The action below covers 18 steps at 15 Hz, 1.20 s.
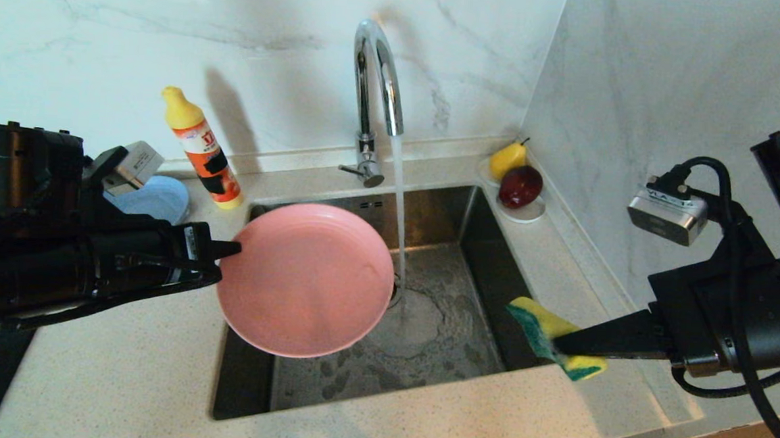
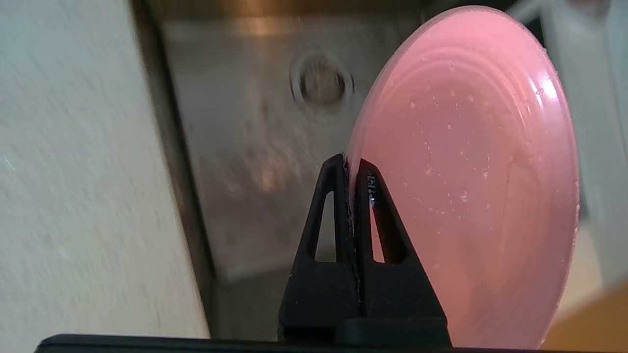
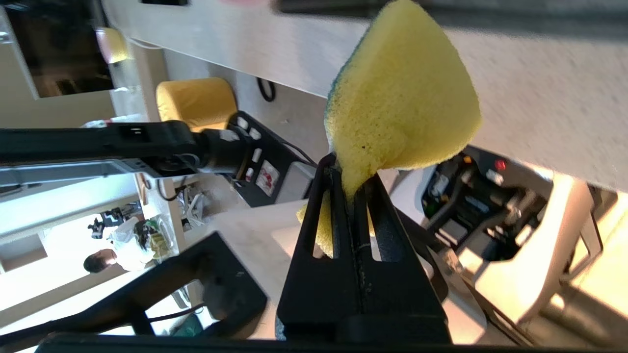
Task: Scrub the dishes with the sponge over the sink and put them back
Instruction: Wipe the plate
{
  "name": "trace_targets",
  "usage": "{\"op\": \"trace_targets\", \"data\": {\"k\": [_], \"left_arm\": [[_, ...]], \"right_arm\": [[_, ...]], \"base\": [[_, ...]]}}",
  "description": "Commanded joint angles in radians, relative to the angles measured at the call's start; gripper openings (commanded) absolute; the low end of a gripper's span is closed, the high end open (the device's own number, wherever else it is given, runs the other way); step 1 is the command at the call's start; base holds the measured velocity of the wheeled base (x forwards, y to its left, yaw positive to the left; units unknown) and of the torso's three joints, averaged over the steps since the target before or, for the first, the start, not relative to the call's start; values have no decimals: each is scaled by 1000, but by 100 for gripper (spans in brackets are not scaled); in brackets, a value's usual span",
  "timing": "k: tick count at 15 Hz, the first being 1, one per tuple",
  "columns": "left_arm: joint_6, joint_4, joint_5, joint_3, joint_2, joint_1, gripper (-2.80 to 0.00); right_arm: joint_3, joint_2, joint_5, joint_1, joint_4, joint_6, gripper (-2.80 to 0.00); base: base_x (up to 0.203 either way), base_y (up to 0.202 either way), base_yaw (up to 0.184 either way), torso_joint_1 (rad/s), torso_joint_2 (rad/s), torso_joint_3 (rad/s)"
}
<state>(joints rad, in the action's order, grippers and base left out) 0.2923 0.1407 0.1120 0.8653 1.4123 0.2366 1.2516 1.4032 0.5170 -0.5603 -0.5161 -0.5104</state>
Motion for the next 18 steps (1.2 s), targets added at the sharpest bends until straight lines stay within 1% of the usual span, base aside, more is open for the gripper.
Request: {"op": "trace_targets", "data": {"k": [1,2,3,5,8,10,13,16,18], "left_arm": [[-7,-7,8,-21,-16,3,-280],[-27,-3,6,-35,-25,9,-280],[-61,-3,7,-48,-32,15,-280],[-156,16,8,-86,-43,37,-280],[-216,187,11,-165,-51,68,-280],[-232,262,14,-198,-48,82,-280],[-234,270,17,-204,-50,150,-280],[-252,271,15,-203,-49,228,-280],[-268,272,14,-201,-46,250,-280]], "right_arm": [[50,6,3,-35,-4,-7,-280],[76,14,3,-60,-7,-10,-280],[97,24,3,-88,-9,-12,-280],[134,66,2,-149,-11,-19,-280],[162,147,-4,-217,-9,-26,-280],[175,190,-5,-240,-7,-40,-280],[204,239,-6,-264,-8,-42,-280],[249,283,-6,-307,-12,-44,-280],[258,304,-8,-327,-14,-44,-280]], "base": [[0,0,0,0,0,0],[0,0,0,0,0,0],[0,0,0,0,0,0],[0,0,0,0,0,0],[0,0,0,0,0,0],[0,0,0,0,0,0],[0,0,0,0,0,0],[0,0,0,0,0,0],[0,0,0,0,0,0]]}}
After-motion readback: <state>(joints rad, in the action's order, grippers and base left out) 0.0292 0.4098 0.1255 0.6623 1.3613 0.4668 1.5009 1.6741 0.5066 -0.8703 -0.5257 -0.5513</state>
